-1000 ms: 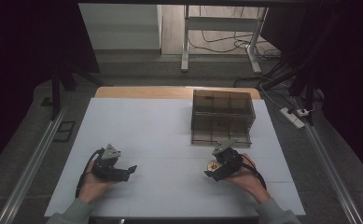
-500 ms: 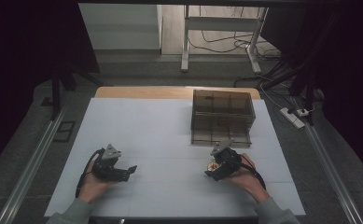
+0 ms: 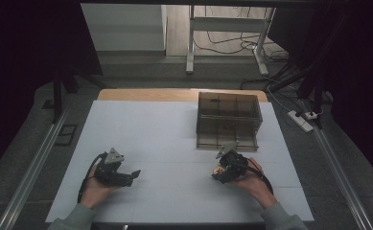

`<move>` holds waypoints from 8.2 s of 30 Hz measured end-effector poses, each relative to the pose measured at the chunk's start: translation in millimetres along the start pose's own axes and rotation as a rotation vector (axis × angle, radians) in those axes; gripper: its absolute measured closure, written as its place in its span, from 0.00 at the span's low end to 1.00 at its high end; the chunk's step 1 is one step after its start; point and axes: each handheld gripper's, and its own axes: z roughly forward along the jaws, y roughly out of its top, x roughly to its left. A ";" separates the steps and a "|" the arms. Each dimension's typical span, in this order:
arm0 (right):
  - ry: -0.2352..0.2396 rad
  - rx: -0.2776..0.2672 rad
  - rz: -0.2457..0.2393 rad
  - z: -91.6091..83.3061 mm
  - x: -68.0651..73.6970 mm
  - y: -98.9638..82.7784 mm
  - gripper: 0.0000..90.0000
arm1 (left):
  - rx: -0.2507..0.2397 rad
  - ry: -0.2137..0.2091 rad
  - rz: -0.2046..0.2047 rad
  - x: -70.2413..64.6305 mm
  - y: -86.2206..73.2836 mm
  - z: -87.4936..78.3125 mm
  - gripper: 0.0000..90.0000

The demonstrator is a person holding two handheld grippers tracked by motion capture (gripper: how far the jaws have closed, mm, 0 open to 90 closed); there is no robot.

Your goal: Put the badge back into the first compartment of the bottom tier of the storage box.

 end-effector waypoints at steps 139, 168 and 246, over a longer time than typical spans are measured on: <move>-0.147 -0.328 0.050 -44.0 -37.6 24.2 0.52 | 0.005 0.019 0.009 0.7 -0.2 0.0 0.14; -0.148 -0.309 0.054 -17.4 -57.3 50.6 0.52 | 0.009 0.025 0.010 0.8 -0.6 0.1 0.14; -0.160 -0.407 0.071 -27.8 -54.0 34.2 0.27 | 0.010 0.030 0.013 -0.1 -1.4 -0.9 0.14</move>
